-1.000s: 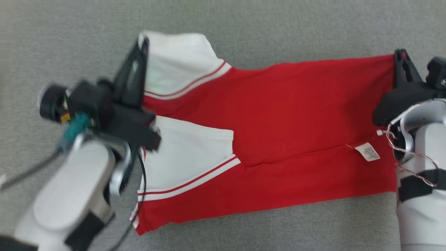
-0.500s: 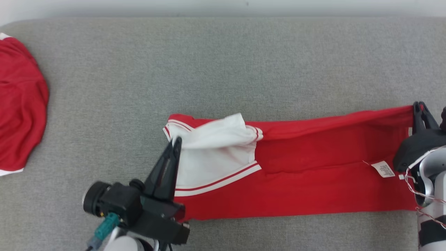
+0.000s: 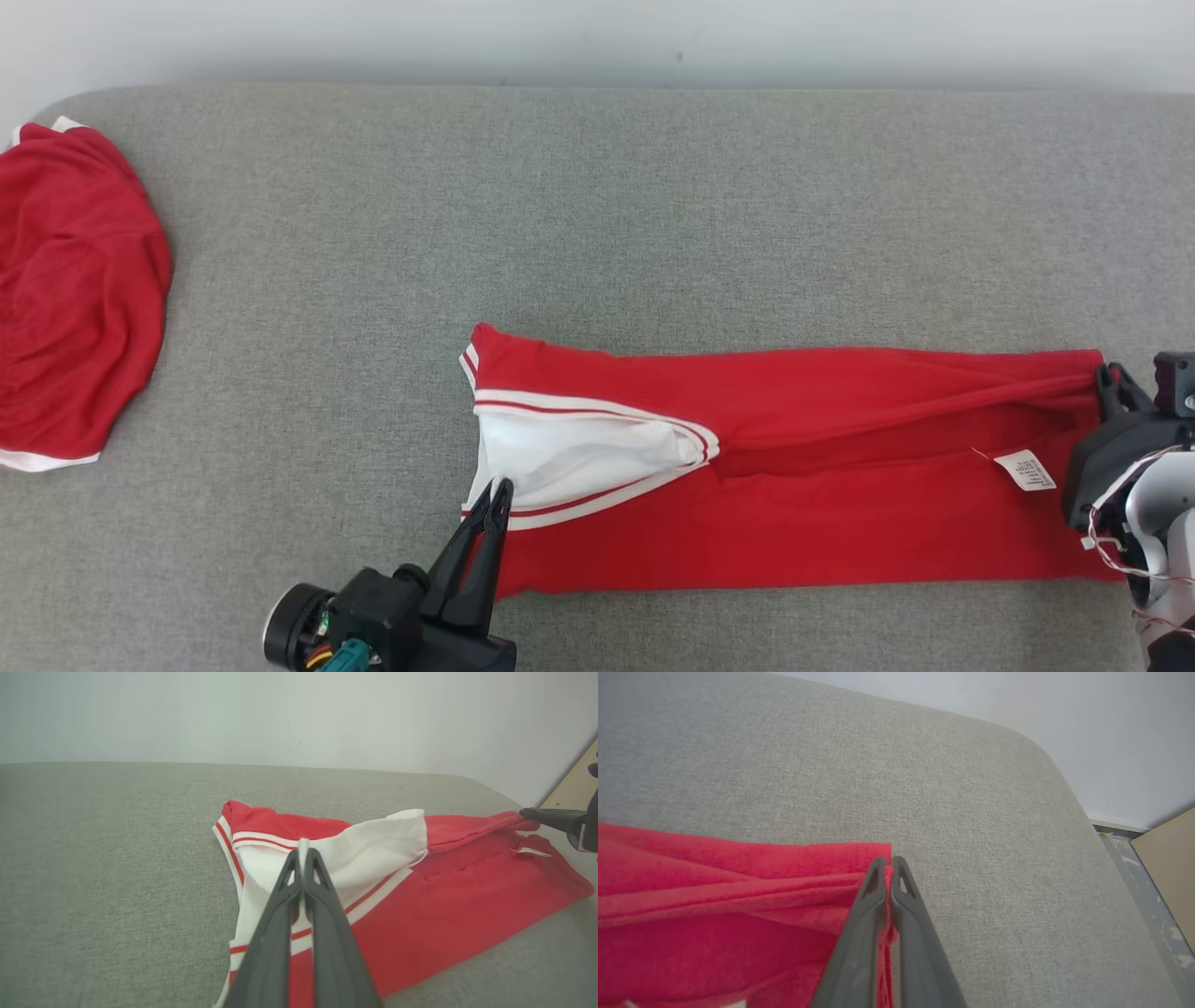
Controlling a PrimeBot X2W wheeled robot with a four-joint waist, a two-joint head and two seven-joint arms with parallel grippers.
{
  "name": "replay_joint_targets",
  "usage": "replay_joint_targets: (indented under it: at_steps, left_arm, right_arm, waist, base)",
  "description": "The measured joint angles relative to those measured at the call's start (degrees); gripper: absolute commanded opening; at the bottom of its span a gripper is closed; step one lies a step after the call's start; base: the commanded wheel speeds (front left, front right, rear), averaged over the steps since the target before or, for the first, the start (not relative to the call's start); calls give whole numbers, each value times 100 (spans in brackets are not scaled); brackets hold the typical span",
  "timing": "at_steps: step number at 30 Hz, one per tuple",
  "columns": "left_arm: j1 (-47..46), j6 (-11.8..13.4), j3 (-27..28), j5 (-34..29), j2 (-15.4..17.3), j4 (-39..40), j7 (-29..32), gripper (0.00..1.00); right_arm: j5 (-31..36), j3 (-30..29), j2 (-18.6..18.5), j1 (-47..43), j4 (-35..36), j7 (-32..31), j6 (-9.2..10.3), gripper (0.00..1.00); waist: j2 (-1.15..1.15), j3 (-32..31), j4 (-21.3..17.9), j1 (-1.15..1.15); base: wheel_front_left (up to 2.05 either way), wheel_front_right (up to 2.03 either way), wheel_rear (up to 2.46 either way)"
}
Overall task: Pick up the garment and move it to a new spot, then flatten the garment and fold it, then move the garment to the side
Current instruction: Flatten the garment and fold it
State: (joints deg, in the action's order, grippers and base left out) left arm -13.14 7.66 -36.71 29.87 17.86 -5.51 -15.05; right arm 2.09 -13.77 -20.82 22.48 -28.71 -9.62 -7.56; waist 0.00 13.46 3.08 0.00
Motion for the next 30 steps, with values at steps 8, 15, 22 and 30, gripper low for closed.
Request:
replay_joint_targets:
  at_steps: [8, 15, 22, 30]
  left_arm:
    - [188, 48, -27, 19, -52, -302, 35, 23]
    - [355, 121, -71, 42, -42, -422, 59, 100]
    - [439, 347, 196, -215, 51, -307, 16, 100]
    - [965, 492, 1411, -1284, -224, 649, 0, 100]
  right_arm:
    - [-309, 188, -122, 39, -670, 366, 0, 100]
    - [-757, 203, -226, 77, -1093, 836, 0, 100]
    - [-1506, 260, -270, -37, -1328, 1218, 0, 100]
    - [-2403, 645, -392, -106, -1762, 1339, 0, 100]
  waist:
    - [0, -112, -22, 0]
    - [0, -241, -41, 0]
    - [0, -444, -46, 0]
    - [0, -832, -90, 0]
  base:
    - [0, 0, 0]
    - [0, 0, 0]
    - [0, 0, 0]
    - [0, 0, 0]
